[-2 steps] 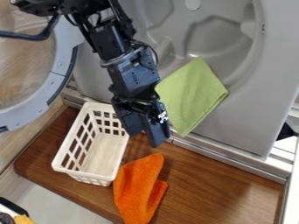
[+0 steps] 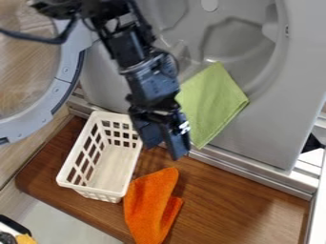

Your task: Remove the cloth from the washing machine and put it on the table

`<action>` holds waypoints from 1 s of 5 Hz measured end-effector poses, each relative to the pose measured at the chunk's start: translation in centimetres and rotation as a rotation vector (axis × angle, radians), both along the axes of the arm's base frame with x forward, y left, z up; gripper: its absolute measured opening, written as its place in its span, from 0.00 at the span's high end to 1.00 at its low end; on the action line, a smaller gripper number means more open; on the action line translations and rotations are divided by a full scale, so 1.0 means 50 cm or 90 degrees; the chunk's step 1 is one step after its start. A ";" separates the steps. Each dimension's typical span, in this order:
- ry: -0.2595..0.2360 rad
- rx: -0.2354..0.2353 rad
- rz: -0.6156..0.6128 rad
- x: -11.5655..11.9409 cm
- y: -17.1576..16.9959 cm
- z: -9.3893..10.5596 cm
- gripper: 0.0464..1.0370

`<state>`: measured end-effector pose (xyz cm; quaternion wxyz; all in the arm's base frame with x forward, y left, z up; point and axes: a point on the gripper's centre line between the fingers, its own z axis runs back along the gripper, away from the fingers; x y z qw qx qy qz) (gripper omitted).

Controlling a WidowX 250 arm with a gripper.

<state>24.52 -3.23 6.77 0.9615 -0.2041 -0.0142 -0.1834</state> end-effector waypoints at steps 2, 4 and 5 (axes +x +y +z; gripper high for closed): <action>-0.085 0.086 0.045 0.109 0.019 0.058 0.04; -0.148 0.148 0.100 0.202 0.028 0.013 0.04; -0.217 0.144 0.195 0.219 0.033 -0.021 0.04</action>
